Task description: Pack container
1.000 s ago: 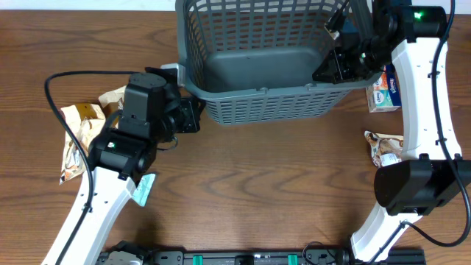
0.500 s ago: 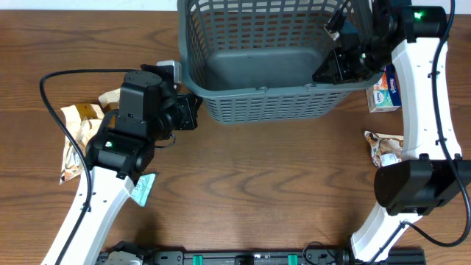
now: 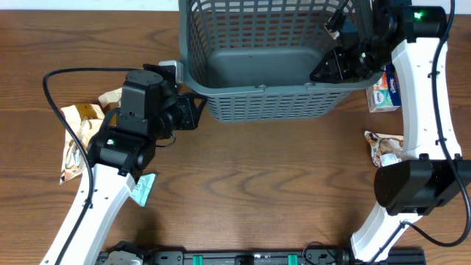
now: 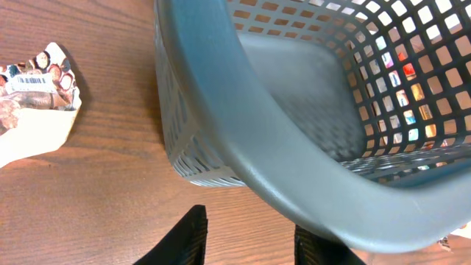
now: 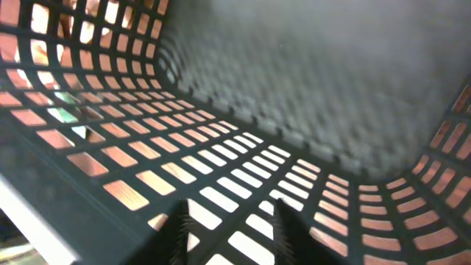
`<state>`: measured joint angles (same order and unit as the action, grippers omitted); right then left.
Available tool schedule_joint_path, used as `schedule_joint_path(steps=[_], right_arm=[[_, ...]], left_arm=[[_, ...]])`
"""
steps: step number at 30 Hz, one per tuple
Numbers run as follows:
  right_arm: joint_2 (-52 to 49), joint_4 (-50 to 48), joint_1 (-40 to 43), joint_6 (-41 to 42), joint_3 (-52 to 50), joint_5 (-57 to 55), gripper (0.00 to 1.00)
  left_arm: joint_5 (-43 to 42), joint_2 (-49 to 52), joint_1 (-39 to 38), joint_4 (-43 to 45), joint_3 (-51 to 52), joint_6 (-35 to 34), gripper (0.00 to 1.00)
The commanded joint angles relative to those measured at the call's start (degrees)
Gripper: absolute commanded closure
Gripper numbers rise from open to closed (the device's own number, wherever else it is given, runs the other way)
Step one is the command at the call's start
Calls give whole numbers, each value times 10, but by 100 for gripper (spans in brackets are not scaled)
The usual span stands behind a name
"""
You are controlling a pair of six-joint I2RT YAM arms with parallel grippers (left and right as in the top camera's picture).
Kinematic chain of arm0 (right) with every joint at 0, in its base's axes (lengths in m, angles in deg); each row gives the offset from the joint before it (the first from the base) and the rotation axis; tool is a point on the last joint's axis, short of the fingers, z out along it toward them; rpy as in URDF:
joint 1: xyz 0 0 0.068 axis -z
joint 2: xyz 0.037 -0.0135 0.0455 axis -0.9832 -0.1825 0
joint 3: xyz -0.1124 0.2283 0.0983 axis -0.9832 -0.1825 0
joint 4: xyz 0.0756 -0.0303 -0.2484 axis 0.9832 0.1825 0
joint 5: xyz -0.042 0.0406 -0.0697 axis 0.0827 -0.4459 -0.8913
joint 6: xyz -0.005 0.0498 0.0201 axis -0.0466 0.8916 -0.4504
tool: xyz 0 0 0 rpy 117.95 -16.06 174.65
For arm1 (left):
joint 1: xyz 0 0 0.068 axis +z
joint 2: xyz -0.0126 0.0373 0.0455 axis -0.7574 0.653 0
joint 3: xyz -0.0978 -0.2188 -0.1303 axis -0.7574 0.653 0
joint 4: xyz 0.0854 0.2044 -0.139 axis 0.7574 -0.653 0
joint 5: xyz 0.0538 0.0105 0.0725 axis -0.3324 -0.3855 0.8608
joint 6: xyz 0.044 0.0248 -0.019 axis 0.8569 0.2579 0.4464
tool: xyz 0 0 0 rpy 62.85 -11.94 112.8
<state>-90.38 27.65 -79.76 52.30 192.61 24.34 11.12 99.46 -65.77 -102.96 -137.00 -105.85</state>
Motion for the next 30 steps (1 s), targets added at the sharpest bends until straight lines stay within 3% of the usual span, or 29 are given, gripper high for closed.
schedule_joint_path(steps=[1,4,5,14,23,26,28,30], right_arm=[[-5,-2,-7,-5,8,1,40],[-5,-1,-7,-5,25,1,7],[-5,0,-7,-5,31,6,1],[-5,35,-8,-3,134,19,1],[-5,104,-8,20,294,24,1],[11,104,-8,64,341,-7,1],[27,104,-8,89,367,-67,1],[48,104,-6,116,380,-164,1]], left_arm=[[2,0,2,-2,-5,20,67],[2,-3,2,-7,-9,32,62],[2,-5,2,-9,-10,33,60],[3,-41,2,-21,-20,52,47],[41,-118,2,-59,-21,72,26],[70,-160,2,-67,-21,74,16],[103,-188,2,-79,-21,78,5],[143,-219,2,-97,-21,90,1]])
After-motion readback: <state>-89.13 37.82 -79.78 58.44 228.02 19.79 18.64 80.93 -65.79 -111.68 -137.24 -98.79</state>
